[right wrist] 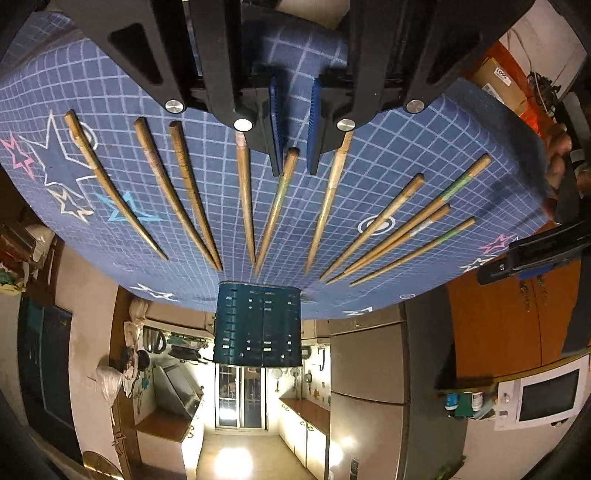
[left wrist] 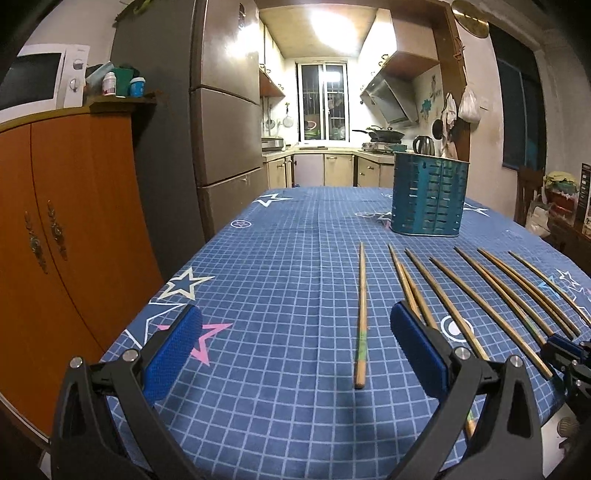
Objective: Organize utensils
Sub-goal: 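Close the left tool on a wooden chopstick while the right tool grasps another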
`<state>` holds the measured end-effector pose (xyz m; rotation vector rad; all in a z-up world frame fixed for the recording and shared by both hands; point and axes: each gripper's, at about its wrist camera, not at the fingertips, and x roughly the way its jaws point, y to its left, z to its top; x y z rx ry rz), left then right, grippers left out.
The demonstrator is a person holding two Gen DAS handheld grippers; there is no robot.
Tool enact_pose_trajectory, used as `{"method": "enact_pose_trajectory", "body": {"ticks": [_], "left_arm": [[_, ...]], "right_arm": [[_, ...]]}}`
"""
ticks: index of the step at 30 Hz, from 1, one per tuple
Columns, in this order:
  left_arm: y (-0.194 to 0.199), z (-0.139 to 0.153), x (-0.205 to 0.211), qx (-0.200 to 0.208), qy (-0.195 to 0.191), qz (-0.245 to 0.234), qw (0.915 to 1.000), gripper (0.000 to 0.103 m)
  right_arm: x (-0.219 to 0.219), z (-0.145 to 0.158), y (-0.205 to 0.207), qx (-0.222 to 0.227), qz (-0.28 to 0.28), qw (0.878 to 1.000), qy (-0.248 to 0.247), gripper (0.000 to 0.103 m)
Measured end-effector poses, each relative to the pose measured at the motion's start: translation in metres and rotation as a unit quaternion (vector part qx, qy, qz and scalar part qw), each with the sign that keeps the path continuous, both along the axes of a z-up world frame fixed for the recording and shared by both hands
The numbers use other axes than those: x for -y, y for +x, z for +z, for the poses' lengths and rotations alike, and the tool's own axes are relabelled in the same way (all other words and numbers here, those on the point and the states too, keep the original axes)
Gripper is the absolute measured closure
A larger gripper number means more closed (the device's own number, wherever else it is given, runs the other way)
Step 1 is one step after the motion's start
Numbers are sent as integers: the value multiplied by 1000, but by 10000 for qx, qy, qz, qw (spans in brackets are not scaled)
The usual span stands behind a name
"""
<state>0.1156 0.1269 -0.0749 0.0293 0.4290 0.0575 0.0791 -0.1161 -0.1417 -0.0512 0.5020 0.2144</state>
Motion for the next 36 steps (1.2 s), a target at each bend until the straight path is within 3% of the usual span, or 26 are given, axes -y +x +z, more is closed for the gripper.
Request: {"method": "enact_pose_trajectory", "body": {"ticks": [10, 16, 27, 32, 36], "left_arm": [[-1, -12, -3, -134, 72, -45, 9999, 8], [-3, -31, 5, -441, 106, -348, 9984, 33], [5, -43, 29, -538, 212, -762, 9954, 79], [5, -47, 34, -470, 215, -773, 9957, 93], [0, -50, 40, -334, 334, -712, 9963, 97]], "right_arm": [[-2, 2, 4, -86, -135, 9999, -29, 89], [1, 1, 3, -85, -140, 9998, 80, 92], [1, 2, 3, -67, -129, 9998, 104, 92], [2, 1, 2, -58, -132, 9998, 119, 92], [1, 0, 0, -9, -147, 9998, 111, 92]]}}
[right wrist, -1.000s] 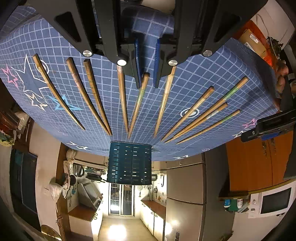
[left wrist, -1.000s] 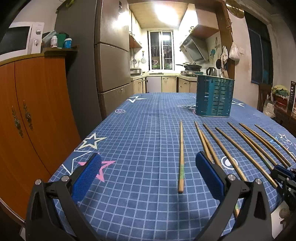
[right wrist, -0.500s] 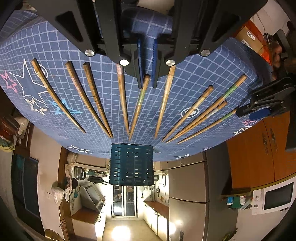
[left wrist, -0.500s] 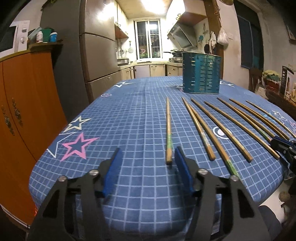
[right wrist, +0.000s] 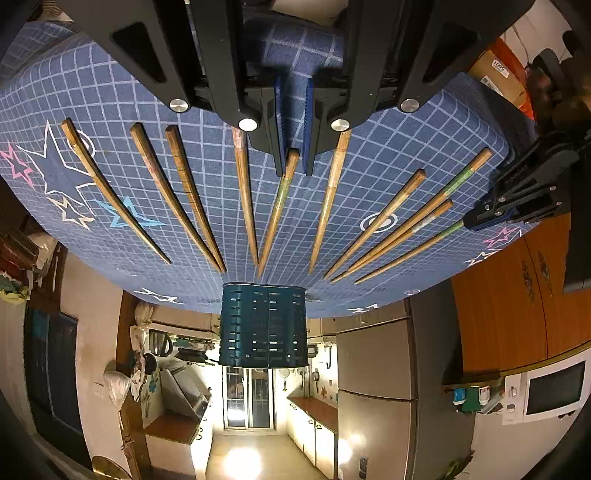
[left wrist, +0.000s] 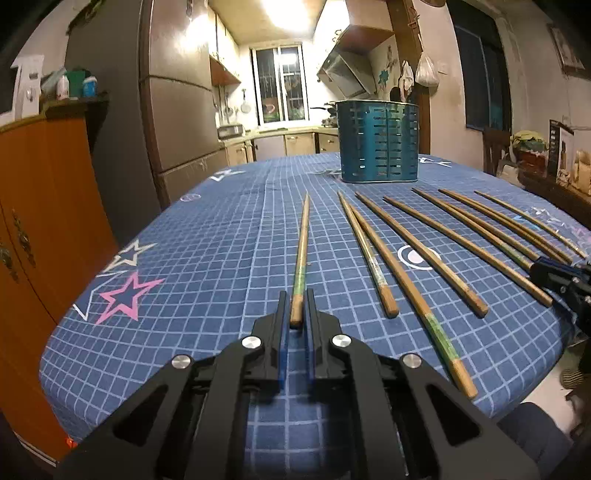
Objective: Organize utensils
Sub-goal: 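Close the left tool on a wooden chopstick while the right tool grasps another, then lift the held chopsticks with both tools and carry them over the teal holder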
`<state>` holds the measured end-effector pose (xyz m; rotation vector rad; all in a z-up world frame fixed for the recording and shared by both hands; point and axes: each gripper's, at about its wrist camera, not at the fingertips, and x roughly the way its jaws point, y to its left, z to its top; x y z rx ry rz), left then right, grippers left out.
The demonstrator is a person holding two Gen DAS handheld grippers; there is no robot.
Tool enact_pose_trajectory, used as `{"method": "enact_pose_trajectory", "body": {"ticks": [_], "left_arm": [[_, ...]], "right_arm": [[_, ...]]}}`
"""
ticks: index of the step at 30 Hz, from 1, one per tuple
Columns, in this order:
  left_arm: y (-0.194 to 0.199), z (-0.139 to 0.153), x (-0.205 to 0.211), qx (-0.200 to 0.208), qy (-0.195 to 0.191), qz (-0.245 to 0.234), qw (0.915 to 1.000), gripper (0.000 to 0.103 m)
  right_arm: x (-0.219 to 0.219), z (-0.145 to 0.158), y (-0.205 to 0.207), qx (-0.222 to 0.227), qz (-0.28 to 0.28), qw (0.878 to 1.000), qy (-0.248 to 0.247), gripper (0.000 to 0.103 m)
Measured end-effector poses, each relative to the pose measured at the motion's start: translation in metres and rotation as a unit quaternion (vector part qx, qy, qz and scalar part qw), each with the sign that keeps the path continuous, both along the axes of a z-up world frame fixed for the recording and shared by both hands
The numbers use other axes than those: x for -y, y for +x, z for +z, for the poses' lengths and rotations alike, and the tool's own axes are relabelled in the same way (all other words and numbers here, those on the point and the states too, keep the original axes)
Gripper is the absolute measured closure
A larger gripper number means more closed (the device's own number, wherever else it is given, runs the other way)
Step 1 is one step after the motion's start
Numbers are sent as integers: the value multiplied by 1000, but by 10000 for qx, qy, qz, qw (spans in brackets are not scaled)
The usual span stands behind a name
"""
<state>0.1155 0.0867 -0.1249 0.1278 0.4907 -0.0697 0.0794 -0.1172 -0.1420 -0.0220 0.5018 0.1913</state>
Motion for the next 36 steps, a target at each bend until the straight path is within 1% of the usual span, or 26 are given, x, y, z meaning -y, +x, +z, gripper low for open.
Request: {"method": "enact_pose_trajectory", "body": {"ticks": [3, 4, 8, 11, 14, 17, 23, 29, 32, 36], "left_arm": [[-2, -3, 1, 109, 13, 48, 9999, 97], [-3, -3, 1, 126, -9, 58, 9999, 97], [-6, 0, -1, 226, -125, 73, 9996, 98], [-12, 11, -3, 377, -133, 46, 9992, 98], [-17, 26, -2, 534, -139, 9, 9985, 98], [-21, 42, -2, 706, -185, -27, 9973, 98], [-20, 84, 0, 1199, -238, -109, 9924, 98], [-1, 137, 4, 1794, -213, -245, 9832, 98], [15, 159, 10, 1948, -193, -375, 9799, 98], [38, 178, 14, 1925, -245, -530, 9796, 98]], "right_arm": [[0, -1, -2, 59, -17, 10000, 9, 93], [0, -2, -2, 79, -19, 10000, 19, 95], [-1, -3, -5, 160, -41, 9999, 46, 95], [-2, -1, -8, 201, -33, 9998, 41, 95], [-3, 8, -14, 370, -21, 9993, 29, 95], [-4, 22, -21, 605, -12, 9982, -36, 95], [3, 58, -23, 1049, -2, 9944, -96, 96], [11, 114, -4, 1603, 205, 9868, -119, 96], [15, 137, 12, 1731, 319, 9843, -96, 96], [21, 169, 40, 1734, 522, 9834, 80, 96]]}}
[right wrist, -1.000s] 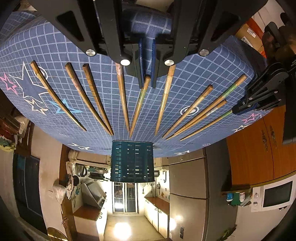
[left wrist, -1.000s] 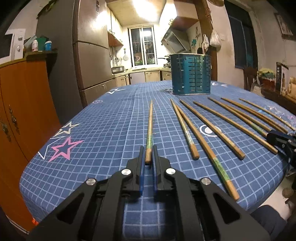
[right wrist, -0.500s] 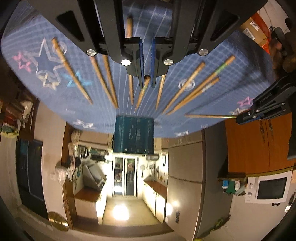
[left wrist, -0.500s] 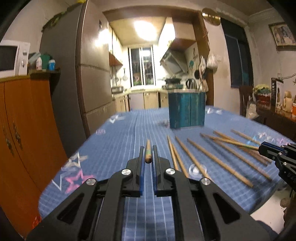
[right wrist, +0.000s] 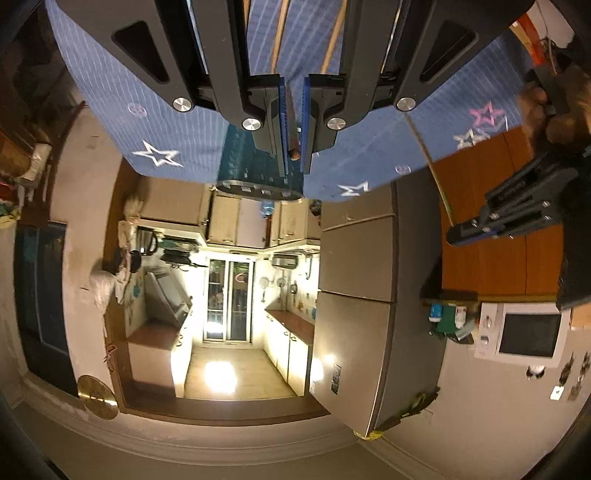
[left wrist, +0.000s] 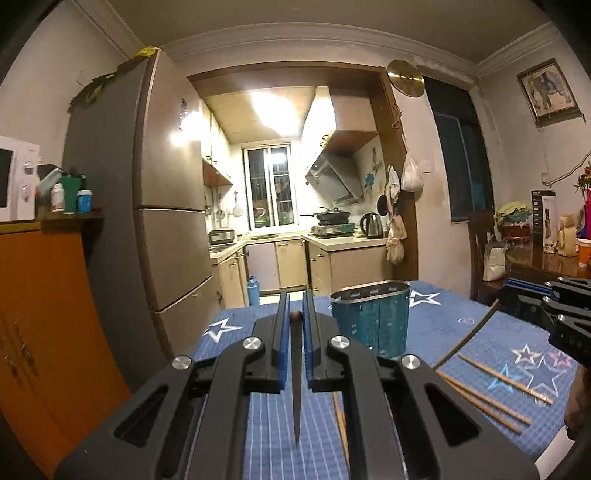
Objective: Organize utensils
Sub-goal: 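Lift the held chopsticks with both tools and carry them over the teal holder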
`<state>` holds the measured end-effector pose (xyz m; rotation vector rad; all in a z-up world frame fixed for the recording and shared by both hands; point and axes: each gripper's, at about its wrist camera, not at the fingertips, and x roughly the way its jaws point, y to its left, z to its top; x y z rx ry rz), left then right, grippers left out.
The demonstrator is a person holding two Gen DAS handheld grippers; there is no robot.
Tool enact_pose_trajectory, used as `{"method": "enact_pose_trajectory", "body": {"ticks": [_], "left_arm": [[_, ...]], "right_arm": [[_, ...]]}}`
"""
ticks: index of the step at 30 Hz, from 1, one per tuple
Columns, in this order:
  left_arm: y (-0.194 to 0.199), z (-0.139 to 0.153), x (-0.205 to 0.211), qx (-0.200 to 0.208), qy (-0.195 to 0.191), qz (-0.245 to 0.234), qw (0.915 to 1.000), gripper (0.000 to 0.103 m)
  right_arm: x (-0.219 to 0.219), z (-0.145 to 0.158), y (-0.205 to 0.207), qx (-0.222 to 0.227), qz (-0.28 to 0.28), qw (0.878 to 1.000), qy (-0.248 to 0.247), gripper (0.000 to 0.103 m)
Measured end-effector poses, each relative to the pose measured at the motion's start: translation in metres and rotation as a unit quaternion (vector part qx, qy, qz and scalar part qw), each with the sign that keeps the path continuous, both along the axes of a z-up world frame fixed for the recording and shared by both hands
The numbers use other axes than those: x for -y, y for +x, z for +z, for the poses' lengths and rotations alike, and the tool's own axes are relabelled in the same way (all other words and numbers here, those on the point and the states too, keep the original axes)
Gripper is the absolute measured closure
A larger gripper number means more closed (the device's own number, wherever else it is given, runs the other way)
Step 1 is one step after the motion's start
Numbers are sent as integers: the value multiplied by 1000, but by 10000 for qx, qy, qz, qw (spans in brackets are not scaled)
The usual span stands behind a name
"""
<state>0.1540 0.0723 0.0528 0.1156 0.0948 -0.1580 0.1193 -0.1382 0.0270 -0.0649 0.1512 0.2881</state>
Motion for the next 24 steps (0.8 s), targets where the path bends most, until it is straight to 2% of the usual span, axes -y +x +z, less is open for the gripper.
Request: {"method": "enact_pose_trajectory", "body": {"ticks": [7, 14, 24], "left_arm": [[19, 26, 6, -82, -136, -341, 9993, 98], [26, 45, 19, -38, -297, -534, 9981, 98], [40, 67, 42, -81, -281, -666, 9973, 98]], "right_arm": [[8, 40, 25, -148, 306, 9992, 209, 96], [10, 73, 30, 47, 314, 9994, 127, 96], [27, 92, 51, 356, 392, 9980, 335, 96]]}}
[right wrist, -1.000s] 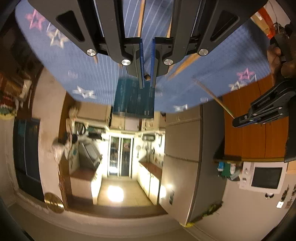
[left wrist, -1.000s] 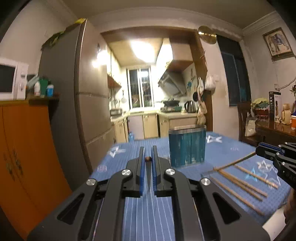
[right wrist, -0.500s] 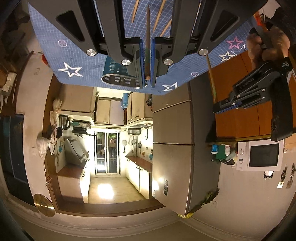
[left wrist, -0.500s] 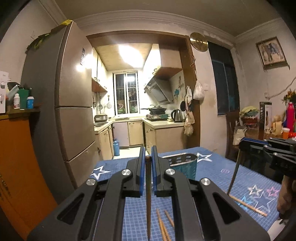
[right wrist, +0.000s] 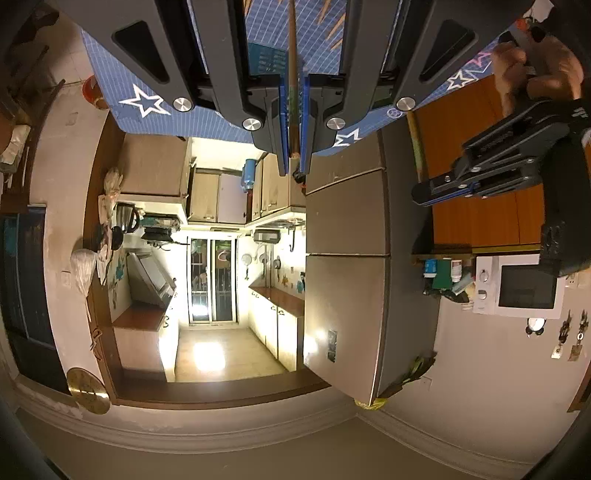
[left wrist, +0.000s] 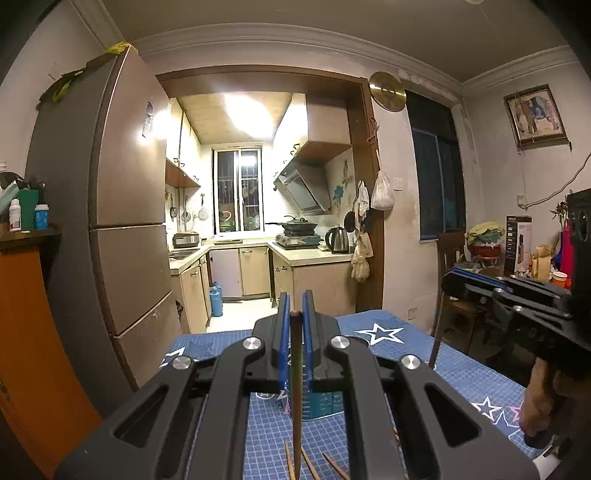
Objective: Organize utensils
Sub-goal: 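Lift the held chopsticks with both tools and carry them over the teal holder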
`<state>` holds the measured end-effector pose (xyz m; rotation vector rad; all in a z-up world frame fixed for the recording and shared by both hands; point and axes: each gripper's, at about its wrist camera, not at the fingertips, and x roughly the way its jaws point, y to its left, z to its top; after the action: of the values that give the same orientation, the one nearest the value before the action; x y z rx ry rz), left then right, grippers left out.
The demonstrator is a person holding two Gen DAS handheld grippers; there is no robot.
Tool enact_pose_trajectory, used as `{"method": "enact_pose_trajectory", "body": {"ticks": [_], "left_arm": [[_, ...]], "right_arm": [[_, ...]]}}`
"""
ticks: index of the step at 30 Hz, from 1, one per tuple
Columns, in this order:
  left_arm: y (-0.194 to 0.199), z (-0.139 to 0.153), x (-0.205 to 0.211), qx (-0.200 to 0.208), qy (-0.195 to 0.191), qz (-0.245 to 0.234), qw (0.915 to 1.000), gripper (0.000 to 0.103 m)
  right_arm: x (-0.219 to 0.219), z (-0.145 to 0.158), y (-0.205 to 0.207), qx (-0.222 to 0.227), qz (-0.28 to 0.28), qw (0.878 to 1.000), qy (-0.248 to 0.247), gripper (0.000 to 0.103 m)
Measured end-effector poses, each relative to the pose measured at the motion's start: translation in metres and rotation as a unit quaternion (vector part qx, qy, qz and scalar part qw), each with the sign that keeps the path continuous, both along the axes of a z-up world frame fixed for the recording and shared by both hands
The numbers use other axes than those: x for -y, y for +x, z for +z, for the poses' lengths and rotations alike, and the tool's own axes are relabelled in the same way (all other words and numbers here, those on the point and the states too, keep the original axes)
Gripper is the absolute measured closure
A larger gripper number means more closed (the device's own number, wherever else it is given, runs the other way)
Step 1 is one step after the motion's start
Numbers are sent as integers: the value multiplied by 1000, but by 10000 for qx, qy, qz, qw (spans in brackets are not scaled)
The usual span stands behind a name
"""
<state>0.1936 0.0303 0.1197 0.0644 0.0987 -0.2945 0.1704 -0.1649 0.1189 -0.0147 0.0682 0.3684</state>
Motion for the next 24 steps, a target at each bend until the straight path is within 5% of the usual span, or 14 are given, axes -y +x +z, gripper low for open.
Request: {"method": "enact_pose_trajectory", "body": {"ticks": [14, 24], "left_arm": [[22, 23, 17, 178, -121, -102, 9997, 98], [62, 53, 26, 399, -275, -50, 9988, 98]], "right_arm": [[13, 12, 45, 49, -124, 9998, 147, 96], [23, 65, 85, 398, -163, 9989, 159, 96]]}}
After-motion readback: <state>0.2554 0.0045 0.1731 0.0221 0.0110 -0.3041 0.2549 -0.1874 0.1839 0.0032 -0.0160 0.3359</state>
